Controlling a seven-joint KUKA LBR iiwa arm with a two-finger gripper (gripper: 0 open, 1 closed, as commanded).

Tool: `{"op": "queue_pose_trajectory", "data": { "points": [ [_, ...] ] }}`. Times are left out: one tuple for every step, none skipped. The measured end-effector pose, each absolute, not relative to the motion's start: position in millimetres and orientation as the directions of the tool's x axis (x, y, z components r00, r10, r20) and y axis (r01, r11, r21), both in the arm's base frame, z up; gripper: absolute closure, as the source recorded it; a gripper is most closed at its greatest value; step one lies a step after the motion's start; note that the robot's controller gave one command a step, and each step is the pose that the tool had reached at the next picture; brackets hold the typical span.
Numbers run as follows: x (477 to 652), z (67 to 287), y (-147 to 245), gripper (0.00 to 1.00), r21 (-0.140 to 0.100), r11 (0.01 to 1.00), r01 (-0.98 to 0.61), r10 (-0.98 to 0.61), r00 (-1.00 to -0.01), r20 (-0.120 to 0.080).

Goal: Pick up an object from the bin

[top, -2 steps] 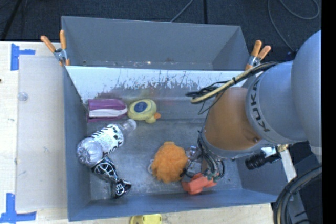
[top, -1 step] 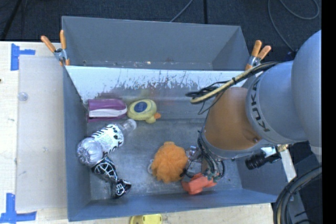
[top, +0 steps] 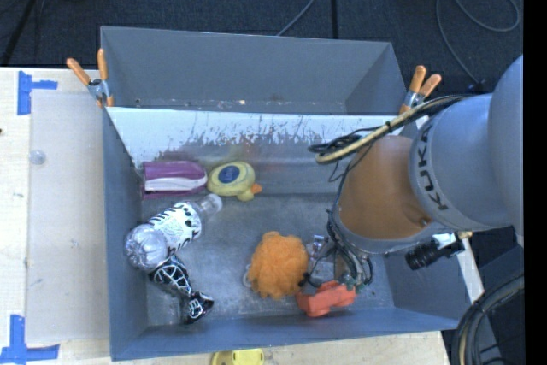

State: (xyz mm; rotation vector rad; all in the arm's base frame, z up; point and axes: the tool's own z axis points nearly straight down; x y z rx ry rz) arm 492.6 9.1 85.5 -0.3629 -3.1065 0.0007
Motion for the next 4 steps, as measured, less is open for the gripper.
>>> {"op": "queue_pose_trajectory", "data": {
  "points": [
    [493.3, 143.6, 6.6, 1.0, -0.002, 0.986, 0.169, 0.169, -0.985, 0.013],
    [493.6, 204.0, 2.7, 1.0, -0.002, 0.973, 0.23, 0.23, -0.973, 0.015],
    [496.4, 229.7, 44.7, 1.0, -0.003, 0.984, 0.177, 0.177, -0.984, 0.01],
    [505.5, 206.7, 64.3, 1.0, 0.006, 0.997, 0.081, 0.081, -0.997, 0.001]
  ]
}}
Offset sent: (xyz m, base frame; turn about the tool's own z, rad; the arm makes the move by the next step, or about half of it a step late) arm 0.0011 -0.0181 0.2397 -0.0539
